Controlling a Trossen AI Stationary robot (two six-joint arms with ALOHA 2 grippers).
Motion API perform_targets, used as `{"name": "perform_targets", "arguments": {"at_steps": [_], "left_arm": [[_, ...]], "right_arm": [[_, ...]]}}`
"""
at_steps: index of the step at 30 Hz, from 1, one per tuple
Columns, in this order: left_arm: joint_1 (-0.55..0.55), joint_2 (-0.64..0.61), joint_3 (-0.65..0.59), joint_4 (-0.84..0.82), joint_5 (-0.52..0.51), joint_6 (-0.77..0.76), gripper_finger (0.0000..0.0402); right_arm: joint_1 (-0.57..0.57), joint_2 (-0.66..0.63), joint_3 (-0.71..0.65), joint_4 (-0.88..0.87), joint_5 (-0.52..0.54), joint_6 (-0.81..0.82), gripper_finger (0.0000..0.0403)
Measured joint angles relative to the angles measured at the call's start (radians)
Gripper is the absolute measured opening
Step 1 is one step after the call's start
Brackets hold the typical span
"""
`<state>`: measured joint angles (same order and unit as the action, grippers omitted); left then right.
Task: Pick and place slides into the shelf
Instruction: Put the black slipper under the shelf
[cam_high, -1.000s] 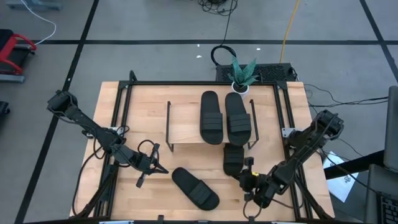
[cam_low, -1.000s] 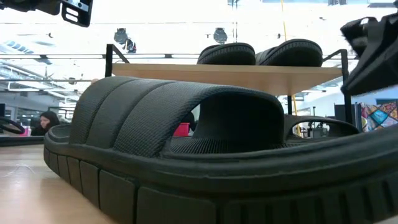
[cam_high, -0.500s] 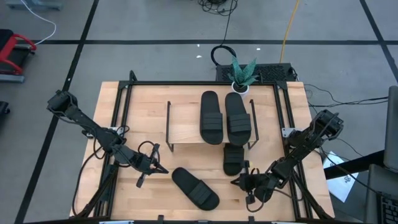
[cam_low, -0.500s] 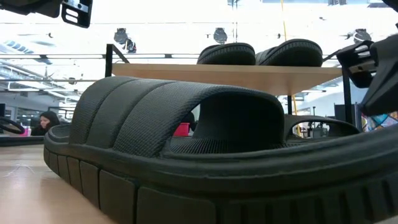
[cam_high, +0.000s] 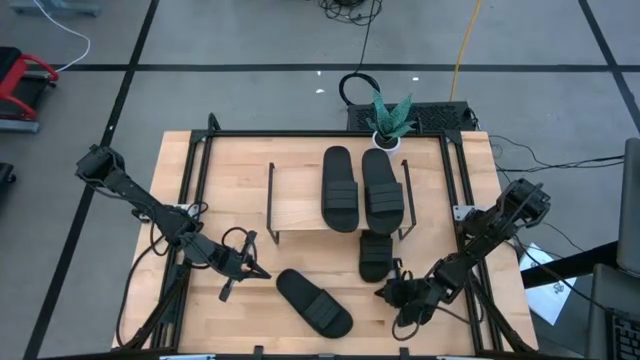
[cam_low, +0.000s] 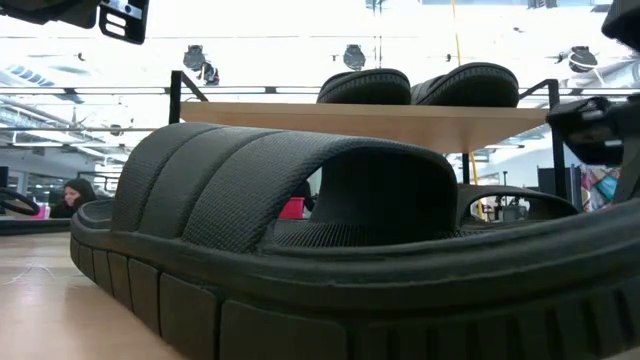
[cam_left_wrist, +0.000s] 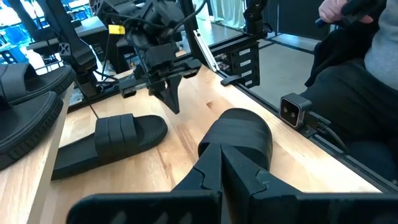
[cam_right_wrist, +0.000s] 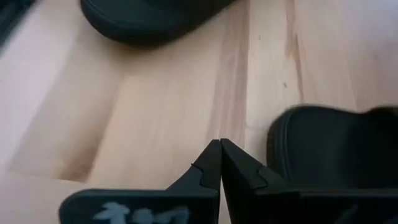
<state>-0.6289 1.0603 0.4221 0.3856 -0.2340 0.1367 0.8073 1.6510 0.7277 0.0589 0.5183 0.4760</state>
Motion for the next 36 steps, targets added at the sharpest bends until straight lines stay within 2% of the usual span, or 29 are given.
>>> {"name": "perform_targets", "arguments": {"at_steps": [13,27,36], "left_arm": [[0.0,0.0,0.0,0.004,0.0,0.012,0.0005],[0.0,0.0,0.0,-0.001,0.0,0.016,0.0005],[0.0,0.0,0.0,0.0,0.0,0.013,0.0005]], "right_arm": [[-0.08,0.048,0.001,-0.058,-0.017,0.112,0.0],[-0.11,0.048,0.002,-0.167,0.084,0.192,0.0],[-0.125,0.048,0.0,-0.176,0.087,0.185,0.0]]}}
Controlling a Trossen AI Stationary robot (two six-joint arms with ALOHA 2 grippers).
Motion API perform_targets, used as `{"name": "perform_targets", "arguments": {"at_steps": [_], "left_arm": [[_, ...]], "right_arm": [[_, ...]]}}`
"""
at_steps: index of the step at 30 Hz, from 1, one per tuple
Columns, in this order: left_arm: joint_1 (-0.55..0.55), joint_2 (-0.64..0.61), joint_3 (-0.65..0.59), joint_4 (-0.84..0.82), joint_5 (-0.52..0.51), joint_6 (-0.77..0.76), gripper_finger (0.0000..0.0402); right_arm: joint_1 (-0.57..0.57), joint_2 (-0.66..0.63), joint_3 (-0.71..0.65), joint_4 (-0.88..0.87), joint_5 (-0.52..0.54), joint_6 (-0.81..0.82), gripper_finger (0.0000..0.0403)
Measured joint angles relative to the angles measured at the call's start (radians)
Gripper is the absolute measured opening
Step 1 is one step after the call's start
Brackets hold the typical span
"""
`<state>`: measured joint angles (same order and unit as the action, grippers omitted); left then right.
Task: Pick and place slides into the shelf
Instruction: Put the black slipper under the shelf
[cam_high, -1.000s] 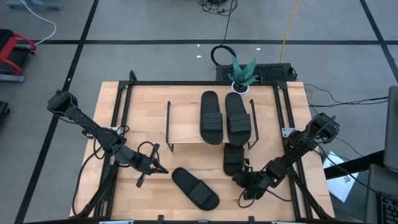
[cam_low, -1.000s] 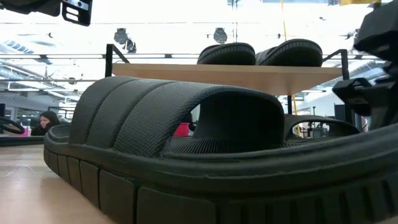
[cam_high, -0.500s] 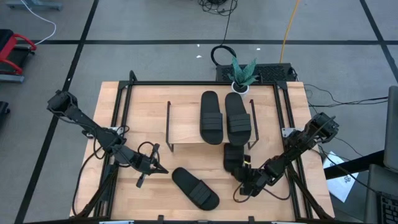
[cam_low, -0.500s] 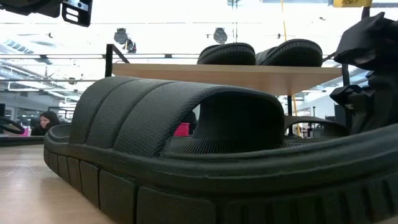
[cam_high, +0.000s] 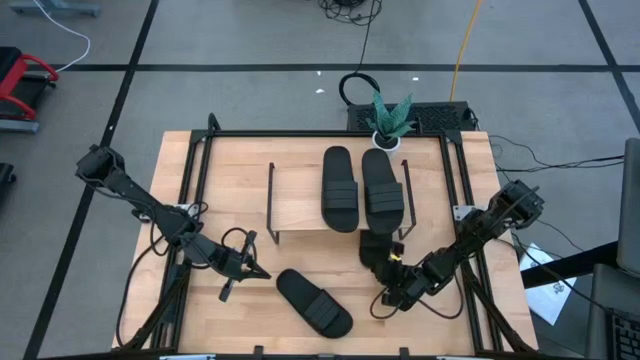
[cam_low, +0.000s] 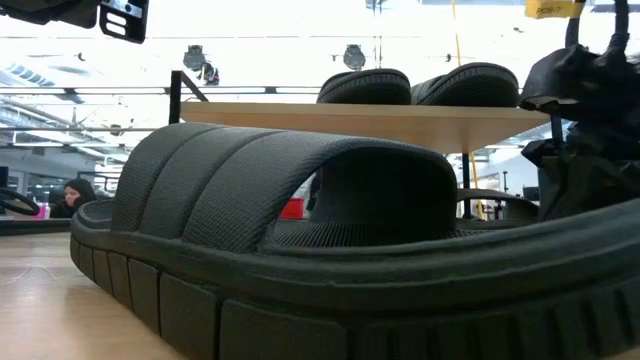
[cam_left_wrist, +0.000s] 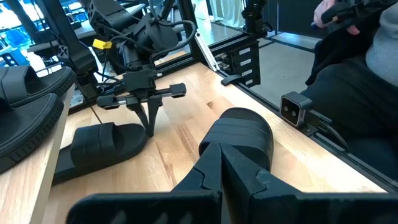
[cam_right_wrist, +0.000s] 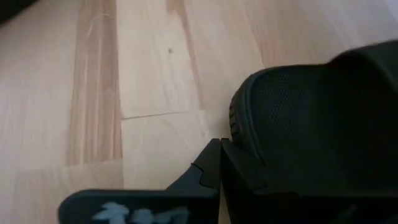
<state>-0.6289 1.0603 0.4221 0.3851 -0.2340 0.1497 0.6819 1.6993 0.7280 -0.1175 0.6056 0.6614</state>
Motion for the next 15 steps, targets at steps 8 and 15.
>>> {"name": "perform_targets", "arguments": {"at_steps": [8,15], "left_arm": [[0.0,0.0,0.0,0.001,0.0,-0.006,0.0005],[-0.008,0.005,0.0,0.003,-0.001,-0.061,0.0005]], "right_arm": [[0.075,-0.108,0.0,-0.028,-0.029,-0.068,0.0],[0.144,-0.317,0.001,-0.187,-0.032,-0.093,0.0]]}}
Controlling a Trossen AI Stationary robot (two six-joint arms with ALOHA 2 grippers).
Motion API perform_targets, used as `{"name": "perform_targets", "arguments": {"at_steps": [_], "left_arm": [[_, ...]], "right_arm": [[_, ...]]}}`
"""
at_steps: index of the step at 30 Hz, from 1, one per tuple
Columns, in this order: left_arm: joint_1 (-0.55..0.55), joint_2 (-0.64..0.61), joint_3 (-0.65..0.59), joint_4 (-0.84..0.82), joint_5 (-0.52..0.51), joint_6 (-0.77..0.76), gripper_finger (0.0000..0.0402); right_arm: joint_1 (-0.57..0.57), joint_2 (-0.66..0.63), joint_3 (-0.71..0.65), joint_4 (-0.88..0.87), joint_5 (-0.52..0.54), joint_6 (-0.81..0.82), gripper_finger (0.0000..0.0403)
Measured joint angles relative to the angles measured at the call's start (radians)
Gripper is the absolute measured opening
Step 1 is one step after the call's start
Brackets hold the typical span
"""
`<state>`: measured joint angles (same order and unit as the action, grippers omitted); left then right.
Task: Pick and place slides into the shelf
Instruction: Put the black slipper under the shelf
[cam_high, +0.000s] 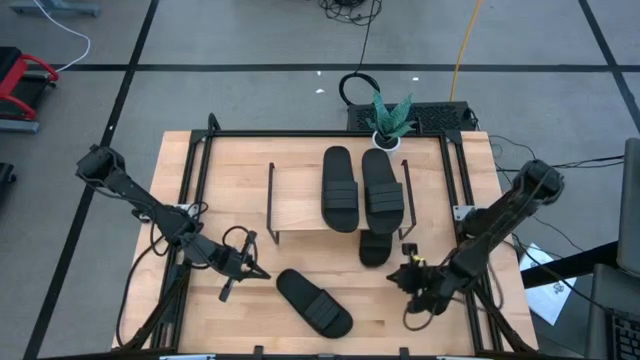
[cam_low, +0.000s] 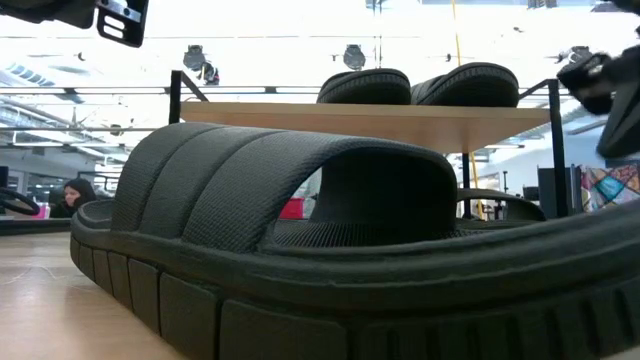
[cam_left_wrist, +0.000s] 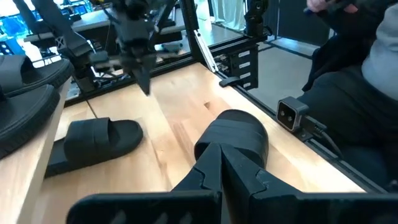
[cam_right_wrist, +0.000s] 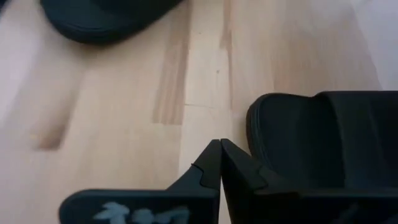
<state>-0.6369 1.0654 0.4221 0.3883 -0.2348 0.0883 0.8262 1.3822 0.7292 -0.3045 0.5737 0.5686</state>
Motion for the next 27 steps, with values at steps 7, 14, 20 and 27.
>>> {"name": "perform_targets", "arguments": {"at_steps": [7,14,20,27], "left_arm": [[-0.076,0.124,0.0,0.086,0.003,0.007,0.0005],[-0.128,0.175,0.0,0.145,-0.059,0.064,0.0005],[-0.125,0.163,0.0,0.136,-0.069,0.068,0.0005],[-0.124,0.162,0.0,0.132,-0.091,0.074,0.0005]], "right_arm": [[0.078,-0.221,-0.002,-0.162,0.148,-0.055,0.0],[0.146,-0.472,-0.125,-0.089,0.275,-0.114,0.0],[0.135,-0.458,-0.288,0.283,0.2,-0.27,0.0],[0.068,-0.259,-0.319,0.504,0.128,-0.162,0.0]]}}
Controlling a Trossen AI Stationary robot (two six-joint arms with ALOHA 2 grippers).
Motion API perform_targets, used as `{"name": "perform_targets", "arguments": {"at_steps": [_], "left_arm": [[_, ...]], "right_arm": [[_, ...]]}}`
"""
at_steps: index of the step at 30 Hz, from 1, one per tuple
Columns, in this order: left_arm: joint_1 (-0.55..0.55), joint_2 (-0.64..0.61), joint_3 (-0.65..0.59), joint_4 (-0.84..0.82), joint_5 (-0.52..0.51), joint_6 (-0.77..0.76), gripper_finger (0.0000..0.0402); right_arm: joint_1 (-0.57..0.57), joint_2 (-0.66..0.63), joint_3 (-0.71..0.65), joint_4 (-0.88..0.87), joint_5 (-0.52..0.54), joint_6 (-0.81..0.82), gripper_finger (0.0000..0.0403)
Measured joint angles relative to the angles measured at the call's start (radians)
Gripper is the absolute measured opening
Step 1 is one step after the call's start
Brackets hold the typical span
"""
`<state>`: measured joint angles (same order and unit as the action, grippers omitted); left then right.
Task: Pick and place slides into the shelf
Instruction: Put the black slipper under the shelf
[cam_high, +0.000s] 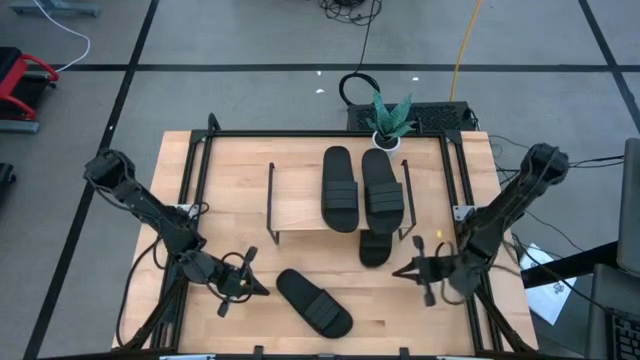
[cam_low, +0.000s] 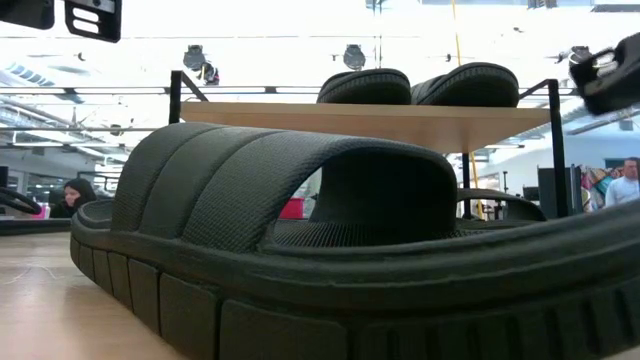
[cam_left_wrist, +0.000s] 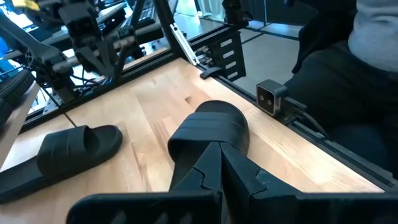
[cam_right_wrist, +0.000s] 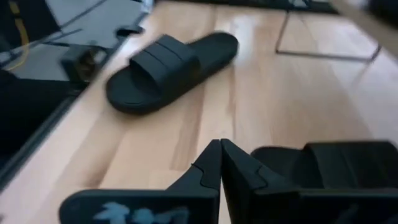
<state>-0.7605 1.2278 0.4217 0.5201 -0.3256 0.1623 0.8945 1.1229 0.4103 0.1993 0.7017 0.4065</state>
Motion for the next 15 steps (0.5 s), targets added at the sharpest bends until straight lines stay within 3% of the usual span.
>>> {"name": "perform_targets", "arguments": {"at_steps": [7,15], "left_arm": [[0.0,0.0,0.0,0.0,0.0,0.0,0.0005],[0.0,0.0,0.0,-0.001,0.001,-0.007,0.0005]], "right_arm": [[-0.081,0.222,0.0,0.17,-0.1,0.079,0.0],[-0.146,0.368,0.001,0.342,-0.214,0.071,0.0]]}}
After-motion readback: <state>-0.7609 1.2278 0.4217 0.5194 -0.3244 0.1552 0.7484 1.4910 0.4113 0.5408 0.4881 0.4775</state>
